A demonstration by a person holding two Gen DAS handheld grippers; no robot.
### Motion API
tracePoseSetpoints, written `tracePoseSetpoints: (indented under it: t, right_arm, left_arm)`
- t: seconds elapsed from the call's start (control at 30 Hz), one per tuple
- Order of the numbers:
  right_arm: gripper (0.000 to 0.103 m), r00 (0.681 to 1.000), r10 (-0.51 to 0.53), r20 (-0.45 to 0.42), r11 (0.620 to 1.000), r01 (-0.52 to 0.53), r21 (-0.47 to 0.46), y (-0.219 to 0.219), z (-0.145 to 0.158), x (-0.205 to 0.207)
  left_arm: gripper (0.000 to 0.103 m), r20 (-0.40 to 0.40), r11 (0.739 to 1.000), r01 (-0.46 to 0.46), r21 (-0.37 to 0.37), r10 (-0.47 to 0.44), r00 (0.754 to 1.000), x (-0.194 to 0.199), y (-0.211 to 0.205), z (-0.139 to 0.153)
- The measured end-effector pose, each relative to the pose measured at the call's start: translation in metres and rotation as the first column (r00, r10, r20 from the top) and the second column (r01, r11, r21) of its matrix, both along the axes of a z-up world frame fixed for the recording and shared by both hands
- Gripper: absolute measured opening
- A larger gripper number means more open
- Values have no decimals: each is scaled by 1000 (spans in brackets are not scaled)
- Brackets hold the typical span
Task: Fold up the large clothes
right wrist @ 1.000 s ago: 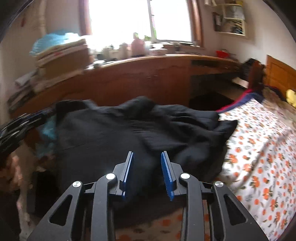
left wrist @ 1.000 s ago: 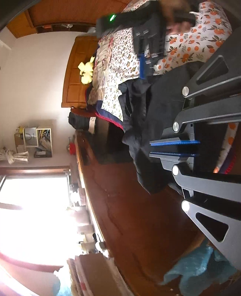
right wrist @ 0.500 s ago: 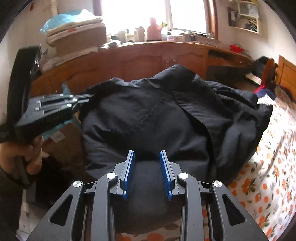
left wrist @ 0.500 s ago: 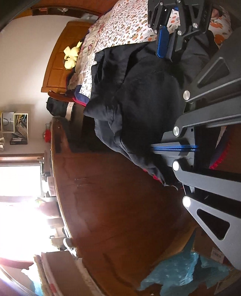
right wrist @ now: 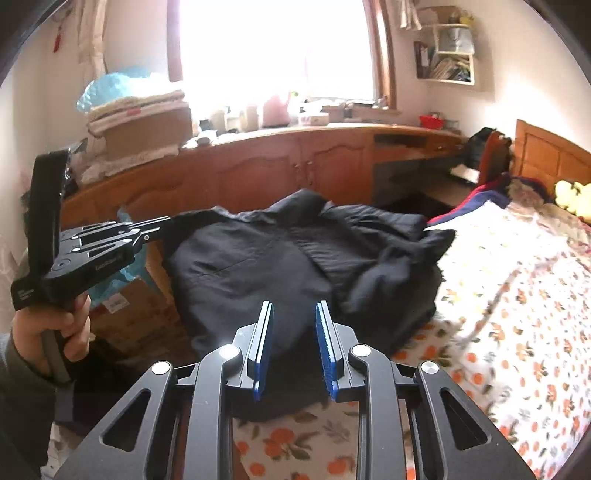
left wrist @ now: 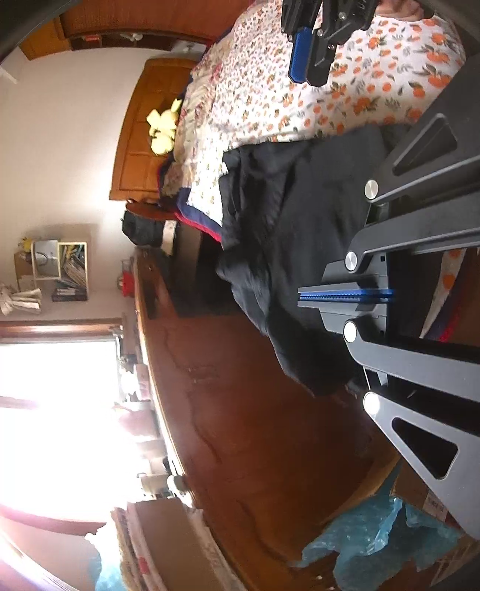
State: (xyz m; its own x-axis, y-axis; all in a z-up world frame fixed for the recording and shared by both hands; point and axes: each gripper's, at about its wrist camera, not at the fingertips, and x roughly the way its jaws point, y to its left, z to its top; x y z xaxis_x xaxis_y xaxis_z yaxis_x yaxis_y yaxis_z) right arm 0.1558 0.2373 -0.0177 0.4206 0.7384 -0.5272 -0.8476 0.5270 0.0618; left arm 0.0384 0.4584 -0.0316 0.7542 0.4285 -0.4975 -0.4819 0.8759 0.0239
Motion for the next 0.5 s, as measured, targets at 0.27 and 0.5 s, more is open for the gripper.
tracePoseSetpoints:
  t: [0.27,0.5]
  right_arm:
    - [23,996,-83,25,996,82,38,-75,9,-4]
    - [56,981,-180,71,983,177,48,-141,4,-12]
  left_arm:
    - [101,81,998,48,45,-51,995,0,-62,20]
    - [101,72,993,107,41,-110,991,11,-116,20]
